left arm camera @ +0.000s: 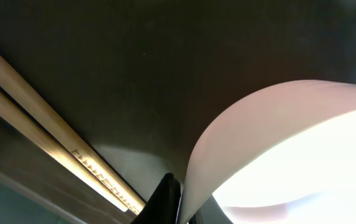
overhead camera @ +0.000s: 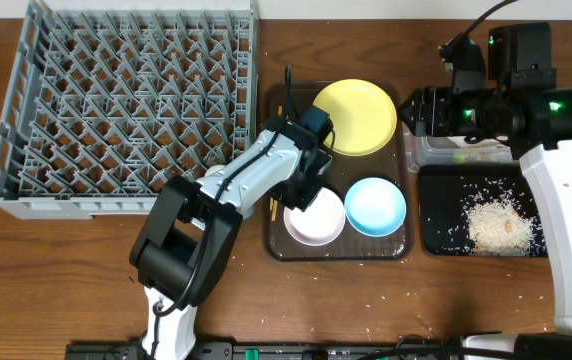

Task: Sort waste into correct bins and load items into the dishwasher
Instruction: 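Move the left gripper to the pink bowl and grasp its rim, then lift the pink bowl and carry it left over the dish rack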

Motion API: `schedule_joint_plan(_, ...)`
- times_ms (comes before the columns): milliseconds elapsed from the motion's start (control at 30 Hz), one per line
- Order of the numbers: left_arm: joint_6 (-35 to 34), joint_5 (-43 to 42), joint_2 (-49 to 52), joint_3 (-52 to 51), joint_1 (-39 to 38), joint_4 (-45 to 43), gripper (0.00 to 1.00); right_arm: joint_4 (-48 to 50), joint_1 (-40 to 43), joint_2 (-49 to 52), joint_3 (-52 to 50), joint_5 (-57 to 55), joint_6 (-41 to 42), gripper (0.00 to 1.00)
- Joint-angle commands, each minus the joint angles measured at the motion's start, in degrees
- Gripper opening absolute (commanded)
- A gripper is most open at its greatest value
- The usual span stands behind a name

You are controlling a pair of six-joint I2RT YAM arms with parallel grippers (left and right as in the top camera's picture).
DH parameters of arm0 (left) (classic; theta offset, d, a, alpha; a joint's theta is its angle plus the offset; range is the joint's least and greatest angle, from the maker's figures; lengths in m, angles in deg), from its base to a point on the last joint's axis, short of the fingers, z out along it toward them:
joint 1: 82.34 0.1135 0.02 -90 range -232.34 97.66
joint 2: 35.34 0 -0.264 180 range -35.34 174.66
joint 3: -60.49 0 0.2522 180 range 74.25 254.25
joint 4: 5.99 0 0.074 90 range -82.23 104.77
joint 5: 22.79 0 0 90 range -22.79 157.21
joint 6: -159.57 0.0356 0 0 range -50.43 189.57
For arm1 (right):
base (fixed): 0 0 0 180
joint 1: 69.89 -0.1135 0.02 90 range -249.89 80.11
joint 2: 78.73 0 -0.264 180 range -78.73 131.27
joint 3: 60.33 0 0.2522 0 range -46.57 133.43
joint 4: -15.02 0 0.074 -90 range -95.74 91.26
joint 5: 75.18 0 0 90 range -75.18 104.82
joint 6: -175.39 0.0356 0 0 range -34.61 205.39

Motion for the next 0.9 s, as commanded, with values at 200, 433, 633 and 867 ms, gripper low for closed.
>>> schedule_joint_plan(200,-5.6,0.1,-1.3,-0.4,0.3,0.4,0.07,0.1,-0.1,0.0,0.3,-0.2,-0.2,0.67)
schedule_joint_plan(433,-6.8,-9.3,-5.2,-0.4,1.3,0.6,0.08,0.1,-0.1,0.0,0.3,-0.2,-0.2,0.67)
schedule_joint_plan(633,-7.1,-13.8,-7.2,-0.4,3.7,1.0,0.07,0.1,-0.1,0.0,0.3,-0.2,-0.2,0.67)
schedule_joint_plan(867,-8.8,-15.1,-10.1,-0.2,7.6,1.3,0.07,0.1,-0.1,0.0,0.3,-0.2,-0.2,0.67)
